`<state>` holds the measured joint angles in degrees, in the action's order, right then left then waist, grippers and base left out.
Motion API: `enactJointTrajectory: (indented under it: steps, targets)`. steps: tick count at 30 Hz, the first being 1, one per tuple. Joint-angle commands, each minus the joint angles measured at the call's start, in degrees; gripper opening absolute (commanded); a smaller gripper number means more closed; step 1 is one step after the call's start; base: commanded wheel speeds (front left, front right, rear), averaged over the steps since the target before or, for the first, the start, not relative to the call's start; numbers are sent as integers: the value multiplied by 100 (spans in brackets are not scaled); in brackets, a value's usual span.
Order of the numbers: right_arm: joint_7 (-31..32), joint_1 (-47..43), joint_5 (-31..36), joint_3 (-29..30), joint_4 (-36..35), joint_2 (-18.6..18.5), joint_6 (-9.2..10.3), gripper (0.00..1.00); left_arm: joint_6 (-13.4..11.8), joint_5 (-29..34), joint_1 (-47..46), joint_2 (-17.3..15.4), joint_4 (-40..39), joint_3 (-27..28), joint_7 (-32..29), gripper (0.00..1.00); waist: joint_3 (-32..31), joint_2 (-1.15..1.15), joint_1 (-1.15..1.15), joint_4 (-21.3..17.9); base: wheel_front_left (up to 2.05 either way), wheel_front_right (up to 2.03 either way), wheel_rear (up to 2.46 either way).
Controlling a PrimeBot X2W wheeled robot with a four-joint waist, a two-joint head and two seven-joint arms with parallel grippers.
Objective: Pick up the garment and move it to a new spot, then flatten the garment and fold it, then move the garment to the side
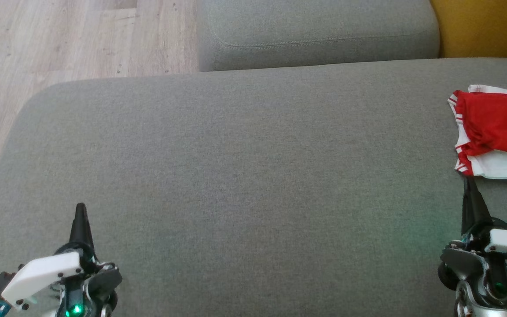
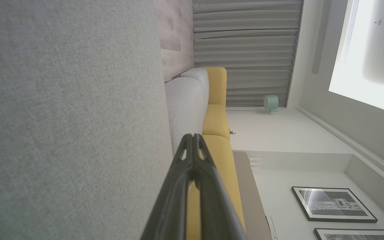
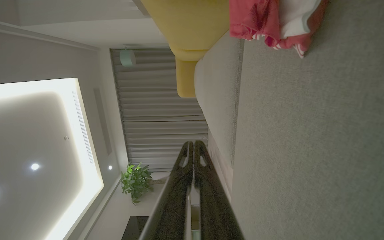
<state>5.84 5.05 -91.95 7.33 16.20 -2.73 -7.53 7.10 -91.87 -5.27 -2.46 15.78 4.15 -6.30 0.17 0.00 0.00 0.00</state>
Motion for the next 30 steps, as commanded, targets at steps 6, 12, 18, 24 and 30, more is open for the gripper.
enactJointTrajectory:
  steps: [6, 12, 18, 24, 30]
  targets:
    - [40, 111, -47, -112, -219, -40, 4, 0, 38, -29, -92, -42, -172, 237, -19, 0, 1, 0, 0, 0, 0, 0, 0]
    - [42, 111, -44, -109, -219, -38, 4, 0, 38, -29, -92, -42, -172, 237, -19, 0, 1, 0, 0, 0, 0, 0, 0]
    - [45, 111, -42, -106, -219, -36, 4, 0, 38, -30, -92, -42, -172, 237, -18, 0, 1, 0, 0, 0, 0, 0, 0]
    - [47, 112, -39, -103, -219, -34, 4, 0, 38, -30, -92, -42, -172, 237, -18, 0, 1, 0, 0, 0, 0, 0, 0]
    - [49, 112, -37, -101, -219, -32, 4, 0, 38, -30, -92, -42, -172, 237, -18, 0, 1, 0, 0, 0, 0, 0, 0]
